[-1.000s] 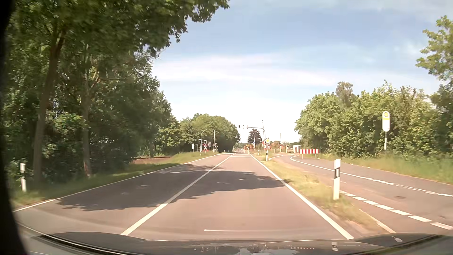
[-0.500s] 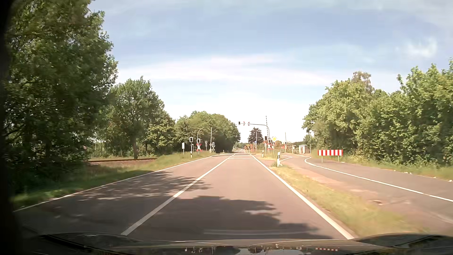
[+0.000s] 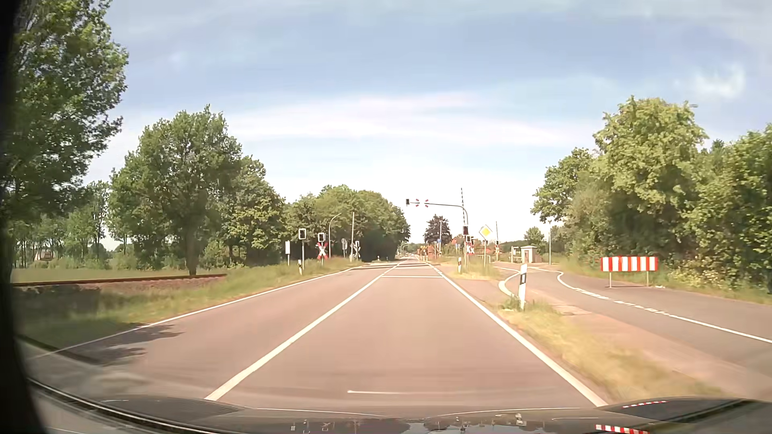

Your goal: Follow the waypoints while adhering to traffic rules and regulations

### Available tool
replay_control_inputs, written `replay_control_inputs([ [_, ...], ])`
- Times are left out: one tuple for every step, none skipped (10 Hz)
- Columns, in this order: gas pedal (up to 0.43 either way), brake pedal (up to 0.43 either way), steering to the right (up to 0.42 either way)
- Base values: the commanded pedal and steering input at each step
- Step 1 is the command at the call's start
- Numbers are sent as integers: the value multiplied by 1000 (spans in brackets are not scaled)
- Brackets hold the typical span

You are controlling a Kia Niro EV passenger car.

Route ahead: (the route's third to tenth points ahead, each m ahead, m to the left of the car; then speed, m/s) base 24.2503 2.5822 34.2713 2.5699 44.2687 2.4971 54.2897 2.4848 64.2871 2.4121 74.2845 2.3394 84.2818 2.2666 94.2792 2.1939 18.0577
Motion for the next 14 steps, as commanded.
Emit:
replay_control_inputs([
  [0,207,-2],
  [0,232,-1],
  [0,232,-1],
  [0,226,-1],
  [0,232,-1],
  [0,232,-1],
  [0,220,0],
  [0,213,0],
  [0,207,0],
  [0,213,0],
  [0,213,0],
  [0,213,0],
  [0,213,0],
  [0,220,0],
])
